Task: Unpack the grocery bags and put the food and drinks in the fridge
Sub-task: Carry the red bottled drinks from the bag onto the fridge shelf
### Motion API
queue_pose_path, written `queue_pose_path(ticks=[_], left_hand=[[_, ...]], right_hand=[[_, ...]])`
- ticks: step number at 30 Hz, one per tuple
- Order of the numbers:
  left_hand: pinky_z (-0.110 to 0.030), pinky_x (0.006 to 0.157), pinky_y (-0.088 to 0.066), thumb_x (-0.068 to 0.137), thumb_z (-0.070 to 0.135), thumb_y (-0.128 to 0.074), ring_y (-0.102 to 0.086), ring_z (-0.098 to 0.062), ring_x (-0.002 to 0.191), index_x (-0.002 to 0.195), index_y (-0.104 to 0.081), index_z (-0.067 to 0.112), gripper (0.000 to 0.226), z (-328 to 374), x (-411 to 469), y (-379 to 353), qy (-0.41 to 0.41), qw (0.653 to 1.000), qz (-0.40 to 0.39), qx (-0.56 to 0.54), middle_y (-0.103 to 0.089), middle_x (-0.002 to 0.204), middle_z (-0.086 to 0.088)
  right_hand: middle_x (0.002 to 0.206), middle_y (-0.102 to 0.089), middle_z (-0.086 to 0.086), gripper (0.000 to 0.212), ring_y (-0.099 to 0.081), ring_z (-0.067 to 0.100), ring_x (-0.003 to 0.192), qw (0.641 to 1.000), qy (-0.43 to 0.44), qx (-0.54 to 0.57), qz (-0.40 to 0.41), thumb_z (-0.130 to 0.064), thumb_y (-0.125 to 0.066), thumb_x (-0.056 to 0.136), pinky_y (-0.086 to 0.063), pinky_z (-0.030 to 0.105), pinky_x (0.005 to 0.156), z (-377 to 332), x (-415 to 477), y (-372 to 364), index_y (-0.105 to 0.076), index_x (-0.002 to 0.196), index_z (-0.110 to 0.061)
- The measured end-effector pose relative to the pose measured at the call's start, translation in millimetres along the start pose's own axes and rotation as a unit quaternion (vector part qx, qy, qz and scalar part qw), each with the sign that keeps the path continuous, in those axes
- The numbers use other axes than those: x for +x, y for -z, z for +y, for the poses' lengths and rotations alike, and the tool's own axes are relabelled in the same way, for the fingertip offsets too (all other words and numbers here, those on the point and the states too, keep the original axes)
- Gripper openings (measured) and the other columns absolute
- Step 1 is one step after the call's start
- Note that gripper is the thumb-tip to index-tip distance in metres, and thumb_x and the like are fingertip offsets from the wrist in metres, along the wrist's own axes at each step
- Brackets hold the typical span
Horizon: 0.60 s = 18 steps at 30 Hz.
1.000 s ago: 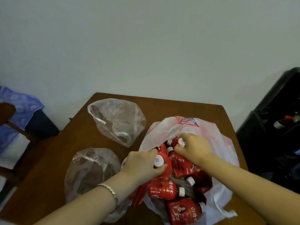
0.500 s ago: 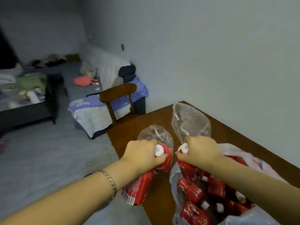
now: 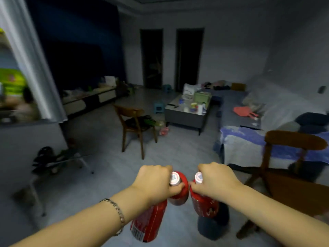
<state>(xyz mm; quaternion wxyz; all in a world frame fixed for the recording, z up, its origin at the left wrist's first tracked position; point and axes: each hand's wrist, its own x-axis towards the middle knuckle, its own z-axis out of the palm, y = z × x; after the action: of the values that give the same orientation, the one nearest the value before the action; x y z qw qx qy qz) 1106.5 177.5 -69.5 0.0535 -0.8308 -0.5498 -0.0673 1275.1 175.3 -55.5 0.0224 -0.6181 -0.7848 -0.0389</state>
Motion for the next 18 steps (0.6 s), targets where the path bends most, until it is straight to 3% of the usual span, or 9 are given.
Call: queue_pose_path(ticks=[5, 8, 12, 16, 18], left_hand=[[-0.029, 0.068, -0.032, 0.086, 0.063, -0.042, -0.061, -0.024, 0.099, 0.089, -0.047, 0.021, 0.042, -169, -88, 25, 0.133, 0.990, 0.015, 0.035, -0.066, 0.102, -0.003], [-0.030, 0.069, -0.035, 0.087, 0.064, -0.040, -0.061, -0.023, 0.098, 0.096, -0.051, 0.020, 0.047, -259, -139, 45, 0.191, 0.979, 0.024, 0.070, -0.066, 0.103, -0.003], [-0.029, 0.067, -0.033, 0.088, 0.064, -0.039, -0.061, -0.024, 0.096, 0.088, -0.046, 0.020, 0.044, -373, -203, 77, 0.277, 0.956, 0.033, 0.093, -0.066, 0.099, -0.003], [-0.028, 0.065, -0.032, 0.088, 0.064, -0.039, -0.061, -0.022, 0.093, 0.083, -0.041, 0.020, 0.044, -468, -246, 103, 0.356, 0.926, 0.047, 0.115, -0.065, 0.098, -0.001], [-0.028, 0.067, -0.033, 0.088, 0.063, -0.040, -0.060, -0.023, 0.096, 0.083, -0.041, 0.020, 0.043, -518, -265, 114, 0.395, 0.908, 0.065, 0.126, -0.065, 0.100, -0.002]], right_hand=[[0.111, -0.064, 0.008, 0.042, -0.059, 0.029, 0.105, 0.991, 0.127, 0.028, -0.014, -0.054, -0.052, 0.083, -0.036, 0.029, 0.070, -182, 73, 5, -0.031, 0.065, -0.022], [0.110, -0.065, 0.009, 0.037, -0.060, 0.029, 0.104, 0.982, 0.182, 0.045, -0.004, -0.055, -0.052, 0.081, -0.039, 0.030, 0.070, -287, 111, 13, -0.041, 0.073, -0.021], [0.106, -0.065, 0.007, 0.037, -0.061, 0.028, 0.102, 0.961, 0.268, 0.067, 0.018, -0.055, -0.053, 0.081, -0.044, 0.031, 0.073, -429, 156, 36, -0.051, 0.083, -0.018], [0.100, -0.067, 0.006, 0.037, -0.062, 0.027, 0.096, 0.936, 0.342, 0.086, 0.024, -0.053, -0.055, 0.080, -0.040, 0.030, 0.066, -547, 200, 55, -0.046, 0.070, -0.018], [0.104, -0.066, 0.007, 0.037, -0.061, 0.028, 0.101, 0.923, 0.365, 0.110, 0.040, -0.054, -0.056, 0.080, -0.042, 0.031, 0.071, -606, 225, 66, -0.054, 0.077, -0.017]])
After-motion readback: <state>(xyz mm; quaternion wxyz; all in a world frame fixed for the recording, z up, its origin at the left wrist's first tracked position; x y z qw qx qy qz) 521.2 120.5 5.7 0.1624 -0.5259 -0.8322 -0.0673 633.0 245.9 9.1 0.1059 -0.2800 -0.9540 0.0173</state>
